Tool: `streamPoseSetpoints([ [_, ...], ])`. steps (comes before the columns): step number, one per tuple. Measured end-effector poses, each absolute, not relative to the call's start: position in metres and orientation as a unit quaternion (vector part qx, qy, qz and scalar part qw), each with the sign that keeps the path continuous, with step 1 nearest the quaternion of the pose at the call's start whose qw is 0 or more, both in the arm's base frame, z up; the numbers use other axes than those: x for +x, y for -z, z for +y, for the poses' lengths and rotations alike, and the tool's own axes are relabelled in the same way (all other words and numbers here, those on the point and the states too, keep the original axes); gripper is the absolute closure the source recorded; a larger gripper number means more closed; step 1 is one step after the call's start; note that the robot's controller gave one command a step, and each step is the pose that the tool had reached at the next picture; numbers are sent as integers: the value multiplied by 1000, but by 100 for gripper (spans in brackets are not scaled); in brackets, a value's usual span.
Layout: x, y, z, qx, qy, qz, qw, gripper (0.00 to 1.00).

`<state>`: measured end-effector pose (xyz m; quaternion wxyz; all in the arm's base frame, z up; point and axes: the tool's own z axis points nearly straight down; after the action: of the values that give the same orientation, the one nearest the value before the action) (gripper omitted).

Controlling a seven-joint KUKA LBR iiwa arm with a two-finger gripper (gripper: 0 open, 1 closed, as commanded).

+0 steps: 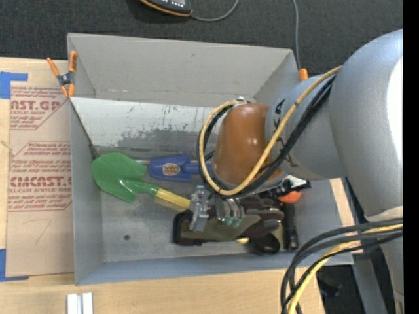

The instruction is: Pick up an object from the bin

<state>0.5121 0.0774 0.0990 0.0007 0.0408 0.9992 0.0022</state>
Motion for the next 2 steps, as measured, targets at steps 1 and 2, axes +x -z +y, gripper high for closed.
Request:
streamPoseSetpoints([
  [1,512,-99,77,41,-2,999,1,100],
  [2,536,-202,93,29,-2,1000,0,100],
])
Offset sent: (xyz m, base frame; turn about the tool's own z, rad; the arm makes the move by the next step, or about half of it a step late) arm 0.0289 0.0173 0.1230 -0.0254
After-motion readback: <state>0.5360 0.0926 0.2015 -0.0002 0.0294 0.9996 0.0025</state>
